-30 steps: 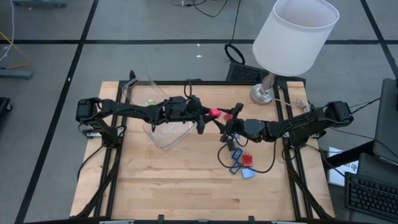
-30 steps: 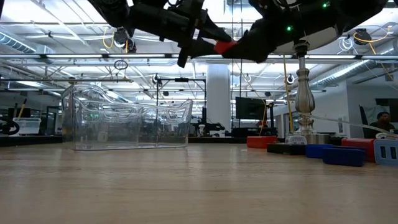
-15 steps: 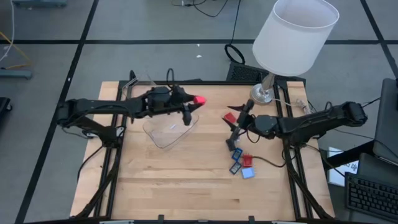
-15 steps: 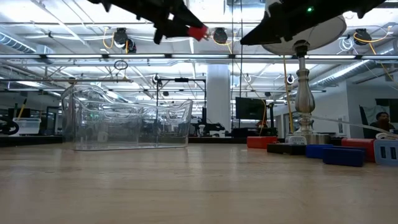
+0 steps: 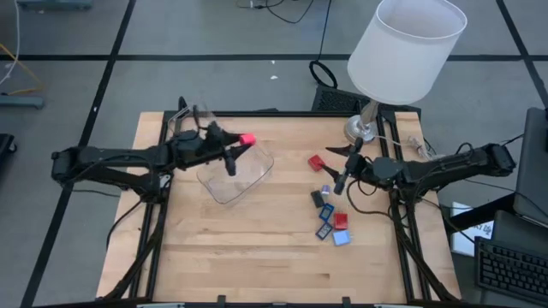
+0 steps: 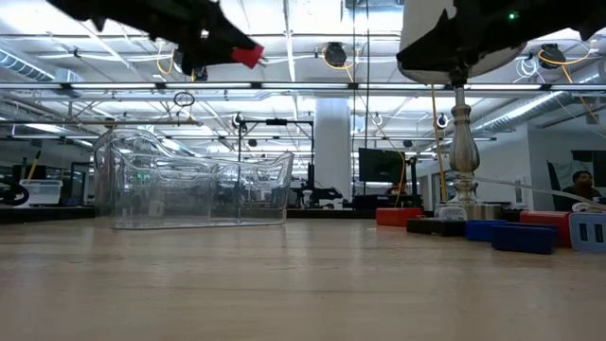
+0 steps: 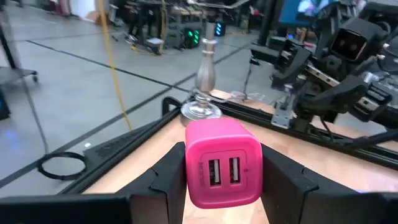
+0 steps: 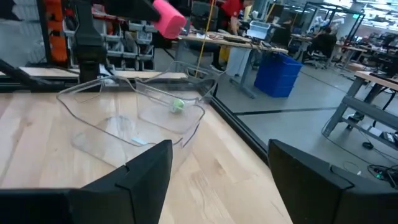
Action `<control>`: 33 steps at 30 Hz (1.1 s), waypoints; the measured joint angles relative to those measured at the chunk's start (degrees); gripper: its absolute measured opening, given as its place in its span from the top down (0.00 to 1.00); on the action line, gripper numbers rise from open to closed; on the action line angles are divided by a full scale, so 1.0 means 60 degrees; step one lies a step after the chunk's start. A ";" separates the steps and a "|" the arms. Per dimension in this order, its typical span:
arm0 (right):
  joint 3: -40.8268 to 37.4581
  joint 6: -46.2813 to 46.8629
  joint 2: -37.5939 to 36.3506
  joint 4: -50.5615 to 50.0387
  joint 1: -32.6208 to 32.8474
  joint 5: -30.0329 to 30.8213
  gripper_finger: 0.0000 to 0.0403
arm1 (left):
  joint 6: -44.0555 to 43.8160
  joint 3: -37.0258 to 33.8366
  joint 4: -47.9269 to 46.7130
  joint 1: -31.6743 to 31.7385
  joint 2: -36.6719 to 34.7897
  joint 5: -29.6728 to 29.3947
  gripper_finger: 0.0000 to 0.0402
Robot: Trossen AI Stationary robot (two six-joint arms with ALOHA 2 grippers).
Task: Pick & Place Office items
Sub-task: Put the pink charger adapter into the top transparent bin
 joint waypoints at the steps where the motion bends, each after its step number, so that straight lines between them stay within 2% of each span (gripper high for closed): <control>1: -0.0086 0.0000 -0.0086 0.0076 0.0000 0.0000 0.37 | 0.0006 -0.0265 0.0062 0.0000 -0.0225 -0.0109 0.61; 8: -0.0637 -0.0018 -0.0548 0.0985 0.0000 -0.0413 0.37 | -0.0270 -0.1789 0.0291 0.0104 -0.1535 -0.1370 0.61; 16: -0.0996 -0.0011 -0.0654 0.1771 0.0000 -0.0776 0.37 | -0.0177 -0.3146 0.0469 0.0429 -0.2528 -0.1798 0.61; 28: -0.0996 -0.0007 -0.0652 0.1777 0.0000 -0.0783 0.37 | -0.0585 -0.3986 0.0351 0.1470 -0.3153 -0.2571 0.59; 33: -0.0996 -0.0007 -0.0650 0.1774 0.0000 -0.0780 0.37 | -0.1080 -0.3996 -0.0471 0.1838 -0.3153 -0.3606 0.61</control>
